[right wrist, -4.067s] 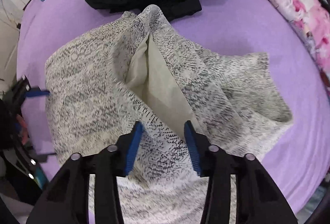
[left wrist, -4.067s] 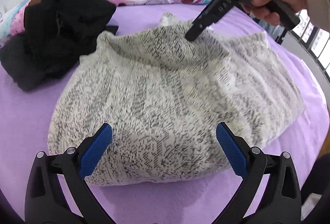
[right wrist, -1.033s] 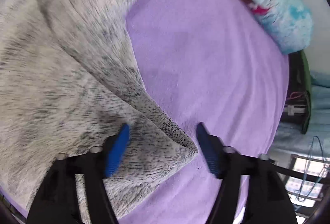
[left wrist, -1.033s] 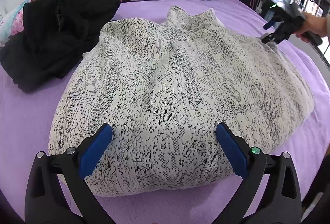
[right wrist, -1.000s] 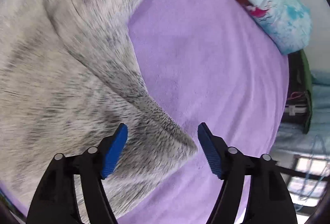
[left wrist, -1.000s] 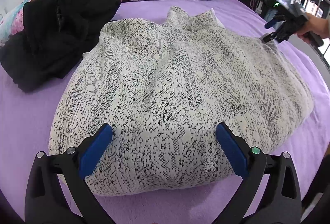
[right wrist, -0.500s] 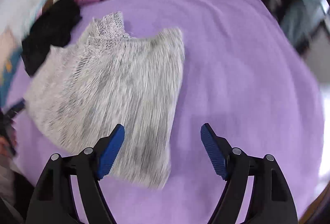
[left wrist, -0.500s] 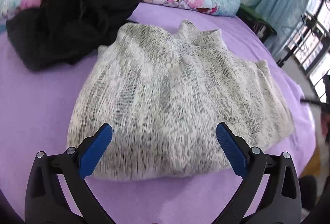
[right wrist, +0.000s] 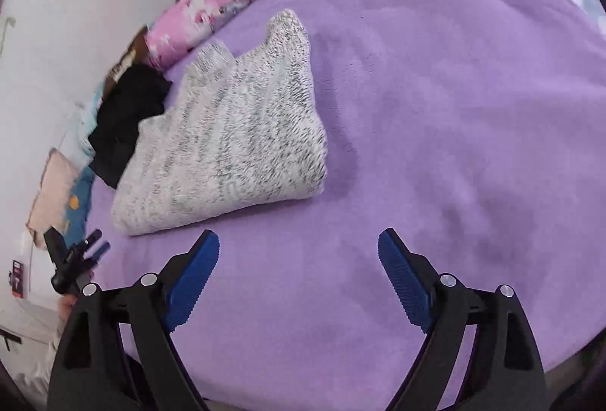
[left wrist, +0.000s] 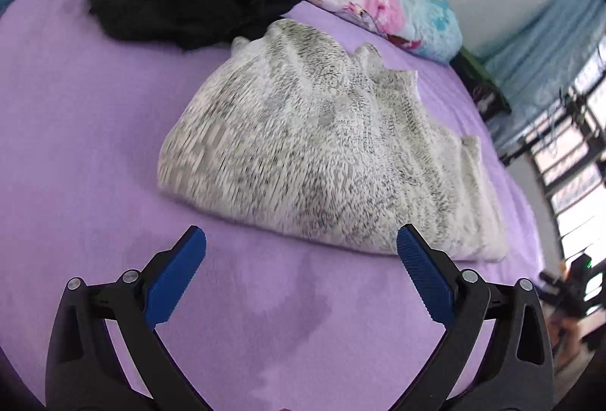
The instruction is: Fold large clothes
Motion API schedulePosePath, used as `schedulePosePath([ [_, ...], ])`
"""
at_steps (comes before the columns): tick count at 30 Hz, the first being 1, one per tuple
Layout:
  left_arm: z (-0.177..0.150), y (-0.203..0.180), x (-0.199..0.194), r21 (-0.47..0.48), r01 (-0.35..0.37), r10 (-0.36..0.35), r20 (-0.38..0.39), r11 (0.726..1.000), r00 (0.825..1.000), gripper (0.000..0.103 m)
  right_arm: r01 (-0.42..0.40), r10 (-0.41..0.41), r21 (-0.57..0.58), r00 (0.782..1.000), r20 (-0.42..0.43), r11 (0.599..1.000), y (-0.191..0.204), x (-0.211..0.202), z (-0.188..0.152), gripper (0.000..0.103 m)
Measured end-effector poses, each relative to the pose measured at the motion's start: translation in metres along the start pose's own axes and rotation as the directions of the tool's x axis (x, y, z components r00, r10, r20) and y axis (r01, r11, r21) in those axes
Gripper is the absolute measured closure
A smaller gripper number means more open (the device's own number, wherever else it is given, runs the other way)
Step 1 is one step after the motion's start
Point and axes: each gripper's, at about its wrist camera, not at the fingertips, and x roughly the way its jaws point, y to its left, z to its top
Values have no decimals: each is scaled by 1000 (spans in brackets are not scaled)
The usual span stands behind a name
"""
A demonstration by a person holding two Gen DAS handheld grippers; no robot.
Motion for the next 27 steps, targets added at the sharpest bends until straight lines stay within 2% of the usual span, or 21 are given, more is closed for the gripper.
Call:
schedulePosePath([
  [3, -18, 7, -7, -35, 0, 0, -5, 999, 1000, 6, -53, 53, 18, 999, 13, 998, 2, 4, -18, 18],
  [7, -29, 9, -6, -26, -60, 58, -54, 998, 997, 6, -98, 96, 75, 995, 32, 992, -1, 9, -38, 18],
  [13, -27, 23, -7, -71, -69, 64, -62, 995, 996, 6, -106, 100, 114, 993, 58, 988, -5, 26, -44, 18],
  [18, -18, 33, 0, -122, -51, 44, -60, 991, 997, 6, -84, 78, 90, 994, 70, 992, 2, 33, -36, 18],
  [19, -15, 33, 2, -118, -68, 61, -59, 991, 996, 6, -79, 73, 82, 995, 74, 994, 6, 35, -33, 18],
  [22, -6, 34, 8, -108, -83, 77, -56, 991, 995, 6, -41, 38, 33, 996, 80, 999, 21, 42, -23, 18],
  [27, 9, 42, 18, -155, -52, 46, -43, 986, 998, 6, 40, -35, -64, 996, 77, 997, 53, 55, -7, 18],
])
